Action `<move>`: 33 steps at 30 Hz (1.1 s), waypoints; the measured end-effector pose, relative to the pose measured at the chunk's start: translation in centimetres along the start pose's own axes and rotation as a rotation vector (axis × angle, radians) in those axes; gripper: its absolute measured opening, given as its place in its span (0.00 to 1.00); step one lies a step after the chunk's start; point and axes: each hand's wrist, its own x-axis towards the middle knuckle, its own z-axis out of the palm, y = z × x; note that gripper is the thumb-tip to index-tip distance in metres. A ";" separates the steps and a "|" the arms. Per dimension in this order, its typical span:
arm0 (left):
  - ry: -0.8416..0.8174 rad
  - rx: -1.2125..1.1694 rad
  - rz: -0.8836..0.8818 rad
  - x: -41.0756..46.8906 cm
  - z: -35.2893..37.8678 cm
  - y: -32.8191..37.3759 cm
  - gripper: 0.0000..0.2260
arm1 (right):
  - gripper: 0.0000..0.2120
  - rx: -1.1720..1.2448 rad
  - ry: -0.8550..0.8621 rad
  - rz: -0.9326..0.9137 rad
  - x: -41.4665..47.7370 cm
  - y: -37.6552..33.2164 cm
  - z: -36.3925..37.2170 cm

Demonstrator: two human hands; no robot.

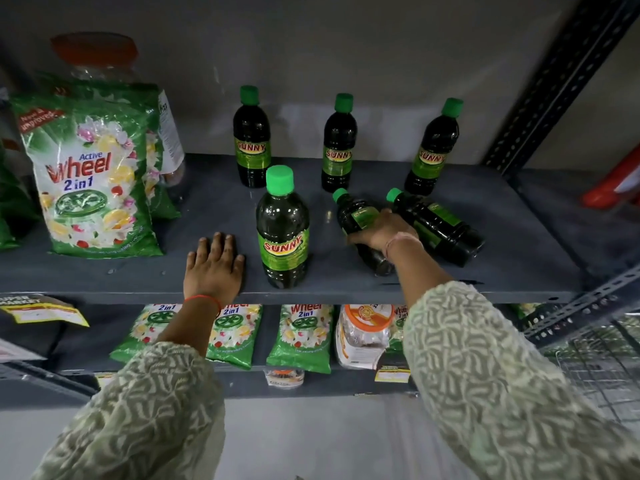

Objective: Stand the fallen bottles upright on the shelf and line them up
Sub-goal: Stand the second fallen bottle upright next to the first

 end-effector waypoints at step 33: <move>0.028 0.019 -0.033 0.0 0.3 0.1 0.24 | 0.39 0.860 0.305 -0.301 1.9 0.9 6.0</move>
